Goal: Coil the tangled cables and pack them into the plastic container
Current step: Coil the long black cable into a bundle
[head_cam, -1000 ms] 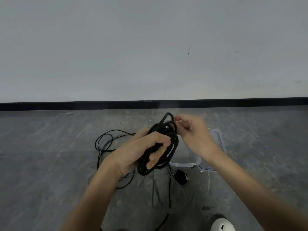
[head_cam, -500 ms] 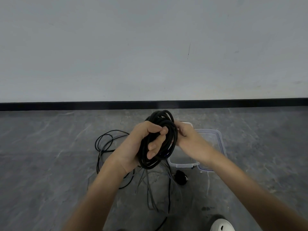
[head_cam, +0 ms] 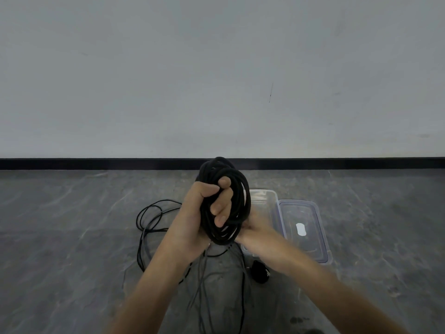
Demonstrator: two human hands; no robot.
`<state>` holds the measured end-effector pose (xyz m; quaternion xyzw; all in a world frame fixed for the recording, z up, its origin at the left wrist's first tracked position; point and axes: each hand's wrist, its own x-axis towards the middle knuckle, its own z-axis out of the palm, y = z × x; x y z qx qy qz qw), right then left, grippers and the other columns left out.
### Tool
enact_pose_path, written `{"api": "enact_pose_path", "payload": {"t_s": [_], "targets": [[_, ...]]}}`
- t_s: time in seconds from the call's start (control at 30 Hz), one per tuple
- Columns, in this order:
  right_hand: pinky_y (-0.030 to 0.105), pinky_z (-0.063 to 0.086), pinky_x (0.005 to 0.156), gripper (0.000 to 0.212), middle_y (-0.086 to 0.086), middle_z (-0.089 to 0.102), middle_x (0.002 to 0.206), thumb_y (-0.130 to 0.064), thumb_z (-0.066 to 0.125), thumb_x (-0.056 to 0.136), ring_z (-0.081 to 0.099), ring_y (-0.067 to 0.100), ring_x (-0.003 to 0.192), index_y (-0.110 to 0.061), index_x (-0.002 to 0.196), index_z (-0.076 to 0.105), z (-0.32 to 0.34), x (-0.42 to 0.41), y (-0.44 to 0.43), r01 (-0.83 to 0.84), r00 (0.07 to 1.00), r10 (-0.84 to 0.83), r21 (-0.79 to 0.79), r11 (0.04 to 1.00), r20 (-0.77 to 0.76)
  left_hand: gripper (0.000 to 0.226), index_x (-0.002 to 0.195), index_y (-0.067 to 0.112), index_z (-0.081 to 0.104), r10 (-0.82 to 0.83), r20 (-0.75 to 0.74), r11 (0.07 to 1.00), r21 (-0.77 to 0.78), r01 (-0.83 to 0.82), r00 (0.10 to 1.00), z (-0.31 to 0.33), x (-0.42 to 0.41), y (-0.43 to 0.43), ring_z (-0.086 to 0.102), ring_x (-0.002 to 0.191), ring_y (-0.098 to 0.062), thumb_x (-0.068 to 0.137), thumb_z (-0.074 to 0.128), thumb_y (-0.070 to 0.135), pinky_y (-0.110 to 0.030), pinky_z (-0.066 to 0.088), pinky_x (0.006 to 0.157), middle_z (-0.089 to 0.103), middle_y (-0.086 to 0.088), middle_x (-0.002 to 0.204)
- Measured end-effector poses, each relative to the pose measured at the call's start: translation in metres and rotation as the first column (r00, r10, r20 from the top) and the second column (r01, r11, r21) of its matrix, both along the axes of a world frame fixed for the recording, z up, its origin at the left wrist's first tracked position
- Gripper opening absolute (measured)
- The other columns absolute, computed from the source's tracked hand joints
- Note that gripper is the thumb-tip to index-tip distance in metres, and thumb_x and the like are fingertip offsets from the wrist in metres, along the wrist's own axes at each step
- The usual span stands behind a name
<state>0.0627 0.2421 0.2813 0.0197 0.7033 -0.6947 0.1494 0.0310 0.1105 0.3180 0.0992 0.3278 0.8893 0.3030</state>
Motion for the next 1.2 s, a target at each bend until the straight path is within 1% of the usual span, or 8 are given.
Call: {"api": "enact_pose_path", "payload": {"t_s": [0.17, 0.3, 0.4, 0.5, 0.77, 0.87, 1.1, 1.2], "targets": [[0.018, 0.052, 0.083, 0.012, -0.003, 0.074, 0.098, -0.013, 0.062, 0.092, 0.067, 0.004, 0.096, -0.015, 0.103, 0.067, 0.0, 0.004, 0.0, 0.001, 1.0, -0.001, 0.049, 0.999, 0.015, 0.009, 0.073, 0.022, 0.064, 0.121, -0.107, 0.989, -0.076, -0.13, 0.987, 0.003, -0.003, 0.0, 0.04, 0.042, -0.006, 0.07, 0.055, 0.021, -0.02, 0.038, 0.053, 0.039, 0.009, 0.051], [0.039, 0.048, 0.102, 0.037, 0.003, 0.07, 0.111, -0.016, 0.062, 0.093, 0.064, 0.016, 0.11, -0.03, 0.126, 0.053, 0.005, 0.009, 0.004, -0.074, 0.993, 0.072, 0.012, 0.997, 0.093, 0.01, 0.079, 0.019, 0.058, 0.179, -0.154, 0.974, -0.11, -0.197, 0.972, 0.003, -0.004, 0.0, 0.041, 0.045, -0.007, 0.069, 0.056, 0.019, -0.021, 0.04, 0.056, 0.039, 0.007, 0.054], [0.035, 0.053, 0.094, 0.04, 0.004, 0.074, 0.095, -0.015, 0.056, 0.096, 0.069, 0.015, 0.097, -0.037, 0.128, 0.048, 0.007, 0.017, 0.003, -0.114, 0.979, 0.119, -0.045, 0.993, 0.163, 0.017, 0.085, 0.017, 0.052, 0.242, -0.256, 0.937, -0.19, -0.294, 0.936, 0.003, -0.005, 0.002, 0.043, 0.048, -0.008, 0.07, 0.056, 0.019, -0.022, 0.043, 0.06, 0.04, 0.006, 0.056], [0.027, 0.052, 0.086, 0.016, -0.002, 0.069, 0.078, -0.016, 0.052, 0.098, 0.065, 0.013, 0.083, -0.015, 0.108, 0.065, 0.013, 0.023, 0.001, -0.085, 0.988, 0.084, 0.002, 0.996, 0.132, 0.016, 0.086, 0.017, 0.054, 0.315, -0.289, 0.903, -0.2, -0.379, 0.904, 0.005, -0.008, 0.0, 0.044, 0.05, -0.009, 0.07, 0.057, 0.019, -0.018, 0.044, 0.057, 0.041, 0.006, 0.058], [0.035, 0.051, 0.096, 0.015, 0.006, 0.072, 0.085, -0.018, 0.049, 0.1, 0.068, 0.018, 0.088, -0.02, 0.114, 0.048, 0.024, 0.032, 0.004, -0.269, 0.953, 0.26, 0.042, 0.962, 0.159, 0.011, 0.077, 0.025, 0.059, 0.385, -0.402, 0.823, -0.257, -0.506, 0.83, 0.004, -0.011, -0.001, 0.046, 0.053, -0.011, 0.078, 0.053, 0.016, -0.018, 0.044, 0.056, 0.043, 0.006, 0.059], [0.021, 0.051, 0.077, 0.022, -0.007, 0.067, 0.074, -0.017, 0.045, 0.101, 0.061, 0.008, 0.076, -0.021, 0.121, 0.054, 0.021, 0.032, 0.003, -0.299, 0.95, 0.278, 0.157, 0.941, 0.141, 0.01, 0.075, 0.027, 0.06, 0.406, -0.421, 0.802, -0.262, -0.537, 0.811, 0.003, -0.013, -0.004, 0.046, 0.053, -0.011, 0.075, 0.055, 0.019, -0.019, 0.044, 0.056, 0.044, 0.007, 0.058], [0.032, 0.044, 0.058, 0.022, 0.004, 0.052, 0.069, -0.019, 0.036, 0.104, 0.051, 0.02, 0.061, -0.005, 0.094, 0.05, 0.014, 0.035, -0.003, -0.187, 0.901, 0.407, 0.712, 0.677, -0.151, 0.014, 0.062, 0.037, 0.065, 0.472, -0.475, 0.663, -0.365, -0.654, 0.743, 0.0, -0.018, -0.005, 0.05, 0.052, -0.005, 0.068, 0.068, 0.026, -0.015, 0.048, 0.06, 0.051, 0.012, 0.052], [0.027, 0.035, 0.055, 0.02, -0.002, 0.038, 0.07, -0.018, 0.037, 0.104, 0.037, 0.014, 0.058, -0.007, 0.12, 0.042, 0.013, 0.036, -0.005, -0.187, 0.85, 0.51, 0.832, 0.523, -0.129, 0.009, 0.062, 0.037, 0.065, 0.436, -0.495, 0.665, -0.385, -0.64, 0.751, -0.002, -0.017, -0.005, 0.052, 0.054, -0.006, 0.065, 0.069, 0.03, -0.016, 0.048, 0.059, 0.053, 0.01, 0.054]]}}
